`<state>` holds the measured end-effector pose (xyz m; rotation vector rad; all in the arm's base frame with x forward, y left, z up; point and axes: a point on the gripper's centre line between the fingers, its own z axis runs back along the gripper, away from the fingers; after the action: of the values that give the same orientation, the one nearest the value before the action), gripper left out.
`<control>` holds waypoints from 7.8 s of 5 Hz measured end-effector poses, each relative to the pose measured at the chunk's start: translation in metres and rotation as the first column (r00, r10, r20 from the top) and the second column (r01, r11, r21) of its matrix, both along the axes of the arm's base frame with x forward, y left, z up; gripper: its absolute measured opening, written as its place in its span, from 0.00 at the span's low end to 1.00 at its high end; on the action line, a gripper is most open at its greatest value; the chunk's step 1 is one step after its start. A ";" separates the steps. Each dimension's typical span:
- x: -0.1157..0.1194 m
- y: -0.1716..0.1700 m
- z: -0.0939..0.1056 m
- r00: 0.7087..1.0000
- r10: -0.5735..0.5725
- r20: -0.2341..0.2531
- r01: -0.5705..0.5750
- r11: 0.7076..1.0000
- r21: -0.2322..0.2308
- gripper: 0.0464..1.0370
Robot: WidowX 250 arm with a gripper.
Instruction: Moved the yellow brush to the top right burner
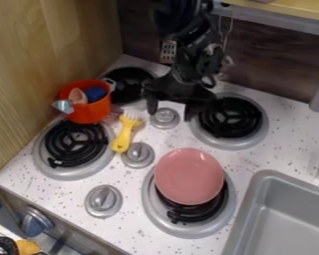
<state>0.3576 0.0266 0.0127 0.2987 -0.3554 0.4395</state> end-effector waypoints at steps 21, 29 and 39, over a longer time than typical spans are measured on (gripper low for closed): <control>-0.008 0.057 -0.042 0.959 0.283 -0.004 -0.283 0.958 -0.049 0.04; 0.055 -0.059 -0.025 0.947 -0.313 0.077 0.319 0.944 -0.085 0.04; 0.009 -0.052 0.021 0.954 -0.283 0.093 0.290 0.955 -0.064 0.96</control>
<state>0.3667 -0.0253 0.0334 0.1503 -0.4546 0.1789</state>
